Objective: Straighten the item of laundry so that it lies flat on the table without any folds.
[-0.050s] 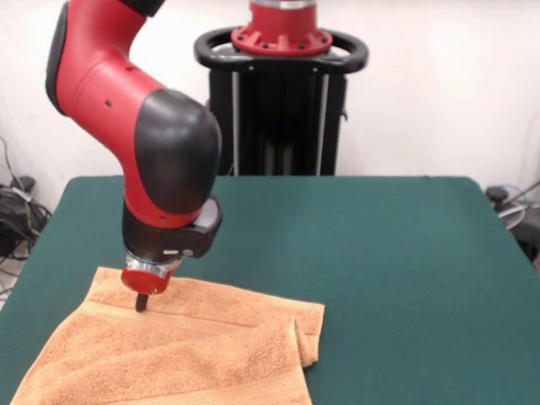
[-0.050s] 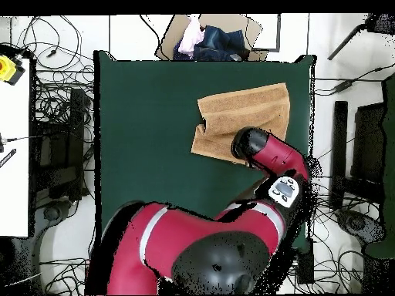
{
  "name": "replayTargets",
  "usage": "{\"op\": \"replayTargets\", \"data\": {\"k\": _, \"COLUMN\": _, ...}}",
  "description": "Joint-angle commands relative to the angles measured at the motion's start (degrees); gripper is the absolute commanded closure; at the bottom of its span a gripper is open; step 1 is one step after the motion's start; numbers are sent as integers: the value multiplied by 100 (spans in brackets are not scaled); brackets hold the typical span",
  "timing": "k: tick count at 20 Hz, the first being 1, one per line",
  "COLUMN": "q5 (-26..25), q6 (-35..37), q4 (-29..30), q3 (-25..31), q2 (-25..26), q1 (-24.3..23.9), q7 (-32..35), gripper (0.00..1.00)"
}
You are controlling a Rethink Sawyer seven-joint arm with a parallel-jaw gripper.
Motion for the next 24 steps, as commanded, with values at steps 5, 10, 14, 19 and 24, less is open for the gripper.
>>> {"op": "replayTargets", "data": {"k": 5, "q5": 83, "q6": 358, "q4": -183, "q3": -123, "q2": 615, "q1": 209, "q7": 1225, "gripper": 0}}
{"op": "replayTargets", "data": {"k": 10, "q5": 176, "q6": 74, "q4": -53, "q3": 98, "q2": 555, "q1": 122, "q7": 1046, "gripper": 0}}
{"op": "replayTargets", "data": {"k": 14, "q5": 126, "q6": -174, "q4": 54, "q3": 278, "q2": 527, "q1": -5, "q7": 803, "gripper": 0}}
{"op": "replayTargets", "data": {"k": 19, "q5": 185, "q6": -601, "q4": 242, "q3": 445, "q2": 478, "q1": -76, "q7": 814, "gripper": 0}}
{"op": "replayTargets", "data": {"k": 24, "q5": 95, "q6": -527, "q4": 240, "q3": 339, "q2": 480, "q1": -46, "q7": 760, "gripper": 0}}
